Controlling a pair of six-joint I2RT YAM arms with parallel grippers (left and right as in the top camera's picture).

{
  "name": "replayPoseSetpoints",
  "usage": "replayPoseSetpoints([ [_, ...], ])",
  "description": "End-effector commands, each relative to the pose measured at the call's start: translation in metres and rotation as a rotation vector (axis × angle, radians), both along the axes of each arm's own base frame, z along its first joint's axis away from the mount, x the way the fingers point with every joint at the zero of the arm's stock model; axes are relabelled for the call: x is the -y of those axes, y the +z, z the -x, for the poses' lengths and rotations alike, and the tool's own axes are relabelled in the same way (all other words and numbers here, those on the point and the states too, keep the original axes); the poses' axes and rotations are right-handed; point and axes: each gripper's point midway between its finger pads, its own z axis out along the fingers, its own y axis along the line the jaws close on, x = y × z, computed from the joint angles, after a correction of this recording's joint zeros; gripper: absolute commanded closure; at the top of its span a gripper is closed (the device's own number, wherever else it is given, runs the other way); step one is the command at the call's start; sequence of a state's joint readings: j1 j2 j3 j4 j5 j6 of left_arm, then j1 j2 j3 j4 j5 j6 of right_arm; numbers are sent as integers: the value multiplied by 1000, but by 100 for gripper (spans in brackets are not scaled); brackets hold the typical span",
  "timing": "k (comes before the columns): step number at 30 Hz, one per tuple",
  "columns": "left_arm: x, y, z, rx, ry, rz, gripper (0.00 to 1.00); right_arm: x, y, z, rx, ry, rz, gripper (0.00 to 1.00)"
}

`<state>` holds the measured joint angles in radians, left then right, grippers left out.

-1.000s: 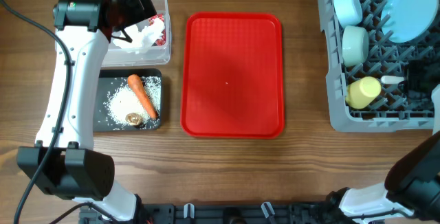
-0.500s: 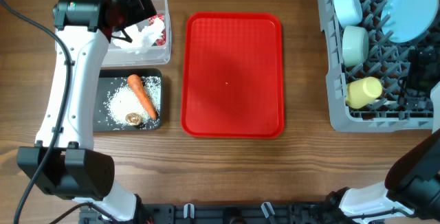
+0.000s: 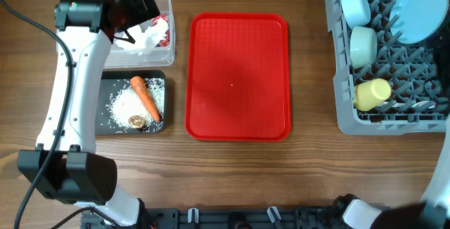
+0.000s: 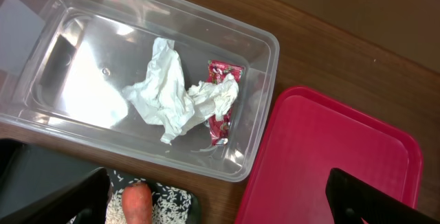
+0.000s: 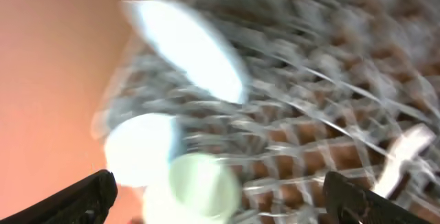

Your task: Sort waste into correct bins and load items into the dishwasher rack

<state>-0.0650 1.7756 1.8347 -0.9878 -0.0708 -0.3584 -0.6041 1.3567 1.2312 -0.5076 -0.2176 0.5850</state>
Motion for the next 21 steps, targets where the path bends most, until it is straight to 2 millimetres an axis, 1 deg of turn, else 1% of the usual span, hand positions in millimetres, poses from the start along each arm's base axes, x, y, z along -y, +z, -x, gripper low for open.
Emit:
replayPoseSetpoints([
  [1, -3, -2, -1, -1, 21, 2, 0, -62, 62, -4, 176, 380, 154, 1],
  [3, -3, -2, -1, -1, 21, 2, 0, -85, 75, -2, 217, 477, 187, 0],
  [4, -3, -2, -1, -1, 21, 2, 0, -103, 81, -2, 234, 547, 218, 0],
  [7, -3, -2, -1, -1, 21, 2, 0, -145, 83, 1, 231, 691, 287, 0],
  [9, -3, -2, -1, -1, 21, 2, 0, -173, 78, 2, 210, 783, 323, 0],
  [11, -3, -2, -1, -1, 21, 2, 0, -196, 70, 3, 172, 851, 361, 0],
  [14, -3, -2, -1, -1, 21, 2, 0, -224, 52, 5, 84, 901, 401, 0],
  [16, -3, -2, -1, -1, 21, 2, 0, -246, 47, 7, 72, 955, 392, 0],
  [19, -3, -2, -1, -1, 21, 2, 0, -273, 44, 10, 82, 1020, 343, 0],
  [21, -3, -1, -1, -1, 21, 2, 0, -281, 41, 10, 74, 1022, 303, 0],
])
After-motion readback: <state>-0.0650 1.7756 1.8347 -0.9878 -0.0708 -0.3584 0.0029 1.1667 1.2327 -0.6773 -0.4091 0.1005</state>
